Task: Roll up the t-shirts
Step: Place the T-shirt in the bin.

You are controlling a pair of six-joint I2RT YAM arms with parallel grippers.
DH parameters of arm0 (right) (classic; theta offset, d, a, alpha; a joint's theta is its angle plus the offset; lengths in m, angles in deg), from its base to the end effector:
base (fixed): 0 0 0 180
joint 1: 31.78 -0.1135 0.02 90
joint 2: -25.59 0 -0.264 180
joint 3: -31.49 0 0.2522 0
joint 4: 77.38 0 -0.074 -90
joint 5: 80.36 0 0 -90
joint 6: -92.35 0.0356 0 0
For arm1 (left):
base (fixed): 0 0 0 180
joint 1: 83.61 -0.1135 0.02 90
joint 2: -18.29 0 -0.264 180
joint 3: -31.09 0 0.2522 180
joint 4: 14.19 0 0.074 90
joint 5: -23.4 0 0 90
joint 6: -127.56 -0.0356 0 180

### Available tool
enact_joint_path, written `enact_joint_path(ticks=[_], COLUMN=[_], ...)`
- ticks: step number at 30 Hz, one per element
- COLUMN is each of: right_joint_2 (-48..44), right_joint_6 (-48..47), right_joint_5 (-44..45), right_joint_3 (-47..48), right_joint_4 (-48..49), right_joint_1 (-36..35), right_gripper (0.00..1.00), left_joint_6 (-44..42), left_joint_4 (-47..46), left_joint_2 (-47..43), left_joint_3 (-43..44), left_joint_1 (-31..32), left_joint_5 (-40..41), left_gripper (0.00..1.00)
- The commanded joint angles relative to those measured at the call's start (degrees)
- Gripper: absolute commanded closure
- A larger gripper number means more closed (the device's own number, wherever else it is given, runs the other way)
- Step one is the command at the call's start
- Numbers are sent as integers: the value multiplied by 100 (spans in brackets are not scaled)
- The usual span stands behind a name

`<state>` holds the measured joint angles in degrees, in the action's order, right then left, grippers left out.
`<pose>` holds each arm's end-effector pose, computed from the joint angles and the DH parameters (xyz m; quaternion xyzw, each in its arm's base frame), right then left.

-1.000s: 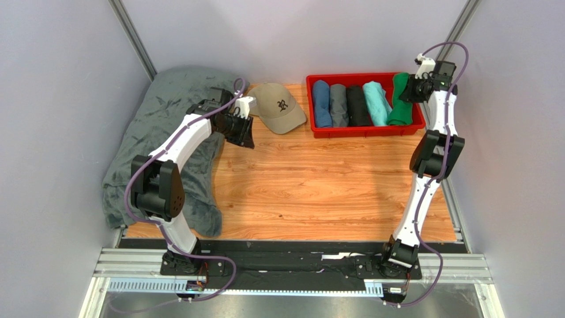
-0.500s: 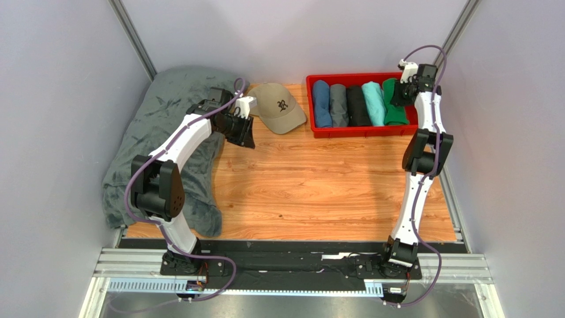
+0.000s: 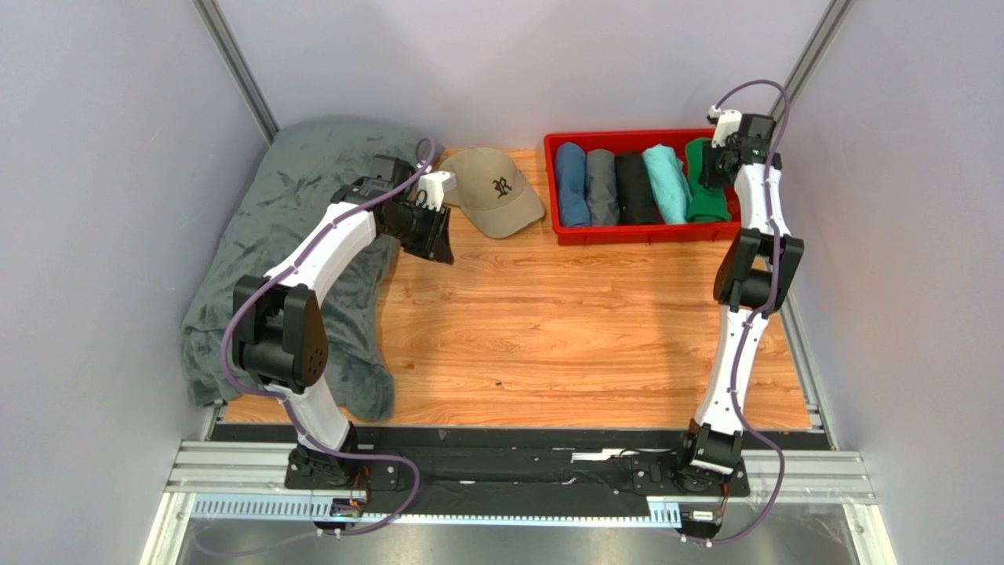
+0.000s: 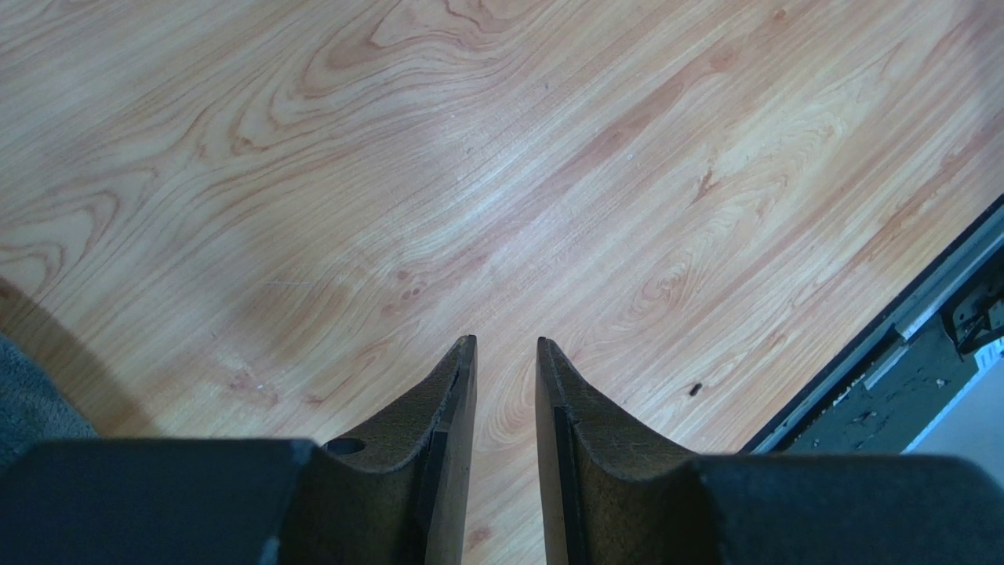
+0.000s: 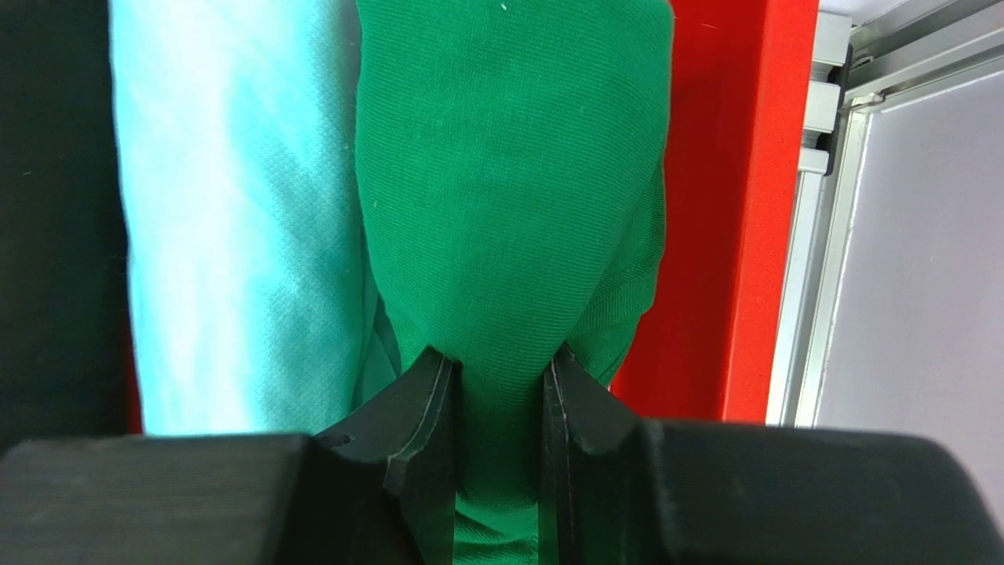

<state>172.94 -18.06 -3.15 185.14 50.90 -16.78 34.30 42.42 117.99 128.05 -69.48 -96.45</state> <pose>0.5519 -0.1397 0.2062 -0.0856 0.9165 -0.0165 0.3904 0.3543 -0.1075 0.2714 0.2082 0.9109 -0.2715 0.2307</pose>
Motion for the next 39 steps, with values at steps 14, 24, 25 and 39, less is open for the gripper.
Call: enact_joint_path(ticks=[14, 24, 25, 39], right_joint_2=[84, -162, -197, -813], right_joint_6=[45, 186, 203, 353], right_joint_5=[550, 690, 708, 858], right_joint_3=[-129, -269, -279, -472], right_joint_4=[535, 605, 614, 816], right_joint_1=[-24, -59, -59, -121], right_gripper=[64, 29, 29, 29], left_joint_6=[28, 37, 37, 19], left_joint_4=[-93, -93, -101, -93], left_joint_2=[-65, -82, -100, -100], left_joint_3=[74, 74, 82, 126], left_joint_1=[-33, -33, -33, -33], left_joint_5=[-232, -267, -276, -302], left_gripper=[67, 68, 67, 68])
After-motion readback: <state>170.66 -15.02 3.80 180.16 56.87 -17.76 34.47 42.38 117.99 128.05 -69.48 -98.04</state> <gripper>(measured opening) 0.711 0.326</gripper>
